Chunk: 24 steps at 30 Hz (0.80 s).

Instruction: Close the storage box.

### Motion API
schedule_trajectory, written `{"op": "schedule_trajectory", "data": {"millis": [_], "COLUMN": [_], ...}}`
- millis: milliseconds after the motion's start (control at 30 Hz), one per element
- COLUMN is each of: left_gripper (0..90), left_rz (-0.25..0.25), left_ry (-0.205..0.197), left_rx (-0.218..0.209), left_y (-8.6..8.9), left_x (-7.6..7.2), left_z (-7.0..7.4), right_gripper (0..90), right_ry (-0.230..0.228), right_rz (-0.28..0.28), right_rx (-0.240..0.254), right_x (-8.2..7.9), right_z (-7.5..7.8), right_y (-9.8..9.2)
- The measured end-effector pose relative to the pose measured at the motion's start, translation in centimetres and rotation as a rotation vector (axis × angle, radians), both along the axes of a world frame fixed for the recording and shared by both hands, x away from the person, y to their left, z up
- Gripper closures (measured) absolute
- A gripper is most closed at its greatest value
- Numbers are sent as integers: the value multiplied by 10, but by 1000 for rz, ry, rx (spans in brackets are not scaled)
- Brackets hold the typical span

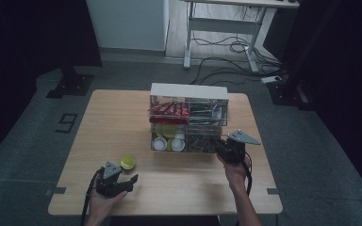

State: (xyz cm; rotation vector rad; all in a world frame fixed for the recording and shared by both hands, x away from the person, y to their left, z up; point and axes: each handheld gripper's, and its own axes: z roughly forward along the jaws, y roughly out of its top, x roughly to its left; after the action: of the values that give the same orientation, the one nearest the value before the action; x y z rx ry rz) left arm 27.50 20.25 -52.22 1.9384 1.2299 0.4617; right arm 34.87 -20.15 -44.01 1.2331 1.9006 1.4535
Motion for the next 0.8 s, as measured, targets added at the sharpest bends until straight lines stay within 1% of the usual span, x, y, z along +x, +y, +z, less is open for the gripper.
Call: {"op": "schedule_trajectory", "data": {"millis": [167,333,533,733,800], "left_gripper": [278,285,285,285,285], "left_rz": [10,18,13,10,8], "left_ry": [8,4,1,10,16], "left_rx": [-11,-26,-30,-29,-30], "left_y": [2,4,4,4,4], "left_x": [-2,-4,-6,-6,-6], "left_z": [-1,-1,1,0,-1], "right_gripper": [893,893,893,893,893], "right_ry": [2,9,14,26,34], "right_rz": [-1,-1,3,2,3], "right_rx": [-3,0,-4,-2,-3], "right_x": [-4,-6,-9,-10,-11], "right_z": [-6,-11,-18,-24,-29], "right_y": [-2,-2,-1,-2,-2]}}
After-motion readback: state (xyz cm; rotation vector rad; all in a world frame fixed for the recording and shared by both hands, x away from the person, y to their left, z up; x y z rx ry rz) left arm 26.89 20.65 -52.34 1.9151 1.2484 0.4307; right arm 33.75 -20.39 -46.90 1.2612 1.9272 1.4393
